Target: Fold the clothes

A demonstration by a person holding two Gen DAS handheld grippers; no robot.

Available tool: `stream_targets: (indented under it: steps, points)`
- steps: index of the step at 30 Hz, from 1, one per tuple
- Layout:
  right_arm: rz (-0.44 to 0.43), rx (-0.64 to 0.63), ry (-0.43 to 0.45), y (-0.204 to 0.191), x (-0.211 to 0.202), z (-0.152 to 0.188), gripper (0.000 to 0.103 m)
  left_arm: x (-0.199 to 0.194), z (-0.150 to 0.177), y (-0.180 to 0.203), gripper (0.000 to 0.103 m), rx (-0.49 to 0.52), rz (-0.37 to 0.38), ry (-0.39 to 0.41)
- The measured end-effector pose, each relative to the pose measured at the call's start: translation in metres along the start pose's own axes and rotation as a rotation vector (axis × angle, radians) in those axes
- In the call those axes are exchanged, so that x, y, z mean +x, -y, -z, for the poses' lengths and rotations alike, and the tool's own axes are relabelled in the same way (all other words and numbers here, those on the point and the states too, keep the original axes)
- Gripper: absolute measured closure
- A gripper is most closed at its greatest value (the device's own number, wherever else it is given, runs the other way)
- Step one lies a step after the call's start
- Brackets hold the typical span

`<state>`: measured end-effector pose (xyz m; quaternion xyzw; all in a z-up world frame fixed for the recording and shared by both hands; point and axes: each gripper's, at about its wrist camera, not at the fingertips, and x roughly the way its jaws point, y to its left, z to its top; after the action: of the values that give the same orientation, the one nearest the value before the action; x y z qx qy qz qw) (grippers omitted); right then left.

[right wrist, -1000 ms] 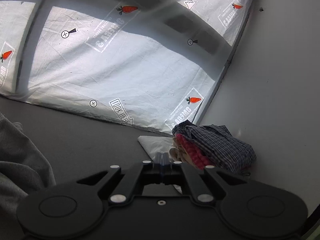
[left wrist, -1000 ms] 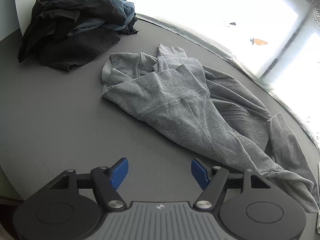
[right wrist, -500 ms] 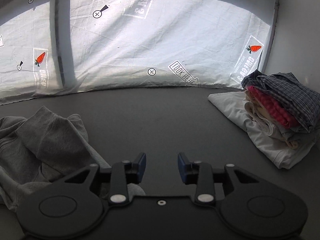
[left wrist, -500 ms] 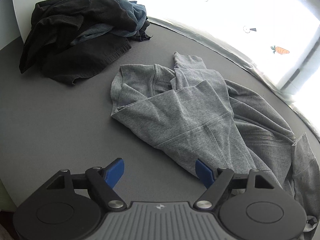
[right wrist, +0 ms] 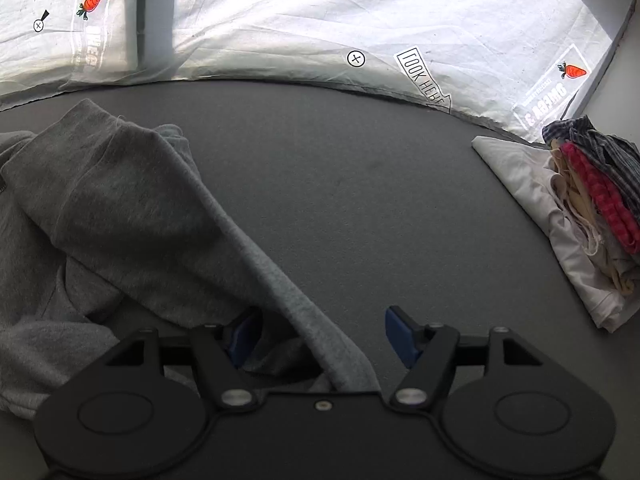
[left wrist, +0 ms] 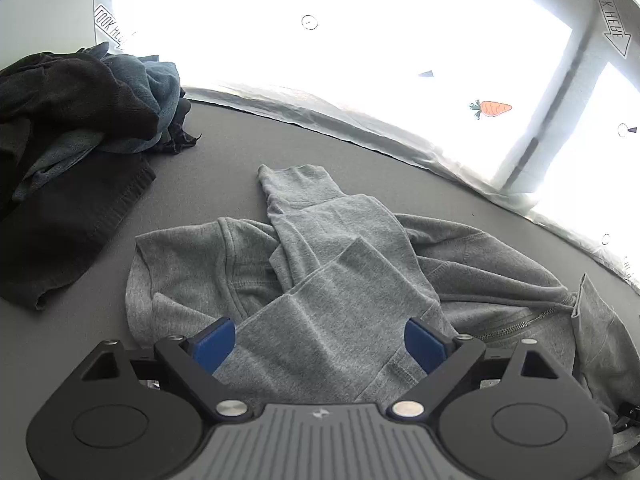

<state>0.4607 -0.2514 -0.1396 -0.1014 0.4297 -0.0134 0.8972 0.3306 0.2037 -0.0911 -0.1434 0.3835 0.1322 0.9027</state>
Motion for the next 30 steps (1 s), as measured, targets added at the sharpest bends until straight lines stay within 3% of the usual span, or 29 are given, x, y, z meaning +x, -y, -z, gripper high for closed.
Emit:
stream_targets:
  steps: [3, 6, 7, 8, 9, 10, 11, 12, 14, 19, 23, 28, 30]
  points:
    - [-0.024, 0.013, -0.013, 0.001, 0.004, 0.001, 0.032, 0.026, -0.007, 0.015, 0.005, 0.123, -0.015, -0.032]
    - [-0.054, 0.028, -0.023, 0.002, 0.006, 0.003, 0.032, 0.045, -0.002, 0.017, 0.005, 0.117, -0.026, -0.113]
    - [-0.064, 0.033, -0.027, 0.002, 0.007, 0.004, 0.037, 0.052, -0.001, 0.017, 0.006, 0.114, -0.029, -0.14]
    - [-0.073, 0.037, -0.03, 0.002, 0.007, 0.004, 0.047, 0.053, 0.002, 0.016, 0.015, 0.087, -0.02, -0.145]
    - [-0.081, 0.031, -0.03, 0.003, 0.006, 0.006, 0.055, 0.049, 0.005, 0.013, 0.032, 0.046, -0.018, -0.135]
    - [-0.072, 0.019, -0.031, 0.004, 0.005, 0.006, 0.078, 0.045, 0.009, 0.011, 0.044, 0.003, -0.018, -0.124]
    - [-0.067, 0.009, -0.022, 0.006, 0.003, 0.008, 0.089, 0.039, 0.012, 0.01, 0.065, -0.021, -0.035, -0.113]
    - [-0.062, 0.002, -0.012, 0.009, 0.001, 0.009, 0.09, 0.032, 0.014, 0.009, 0.086, -0.038, -0.049, -0.108]
    - [-0.053, 0.036, 0.037, 0.022, -0.007, 0.008, 0.092, 0.015, 0.021, 0.006, 0.094, -0.081, -0.046, -0.106]
    - [0.008, 0.05, 0.187, 0.062, -0.025, -0.008, 0.093, -0.042, 0.045, 0.022, 0.096, -0.081, -0.039, -0.085]
    - [0.056, -0.045, 0.321, 0.102, -0.027, -0.038, 0.093, -0.091, 0.076, 0.067, 0.096, -0.104, 0.117, -0.115]
    - [0.046, 0.035, 0.271, 0.133, -0.022, -0.031, 0.093, -0.134, 0.102, 0.157, 0.095, -0.001, 0.346, -0.138]
    - [0.041, 0.067, 0.251, 0.146, -0.02, -0.029, 0.091, -0.133, 0.11, 0.2, 0.086, 0.11, 0.403, -0.184]
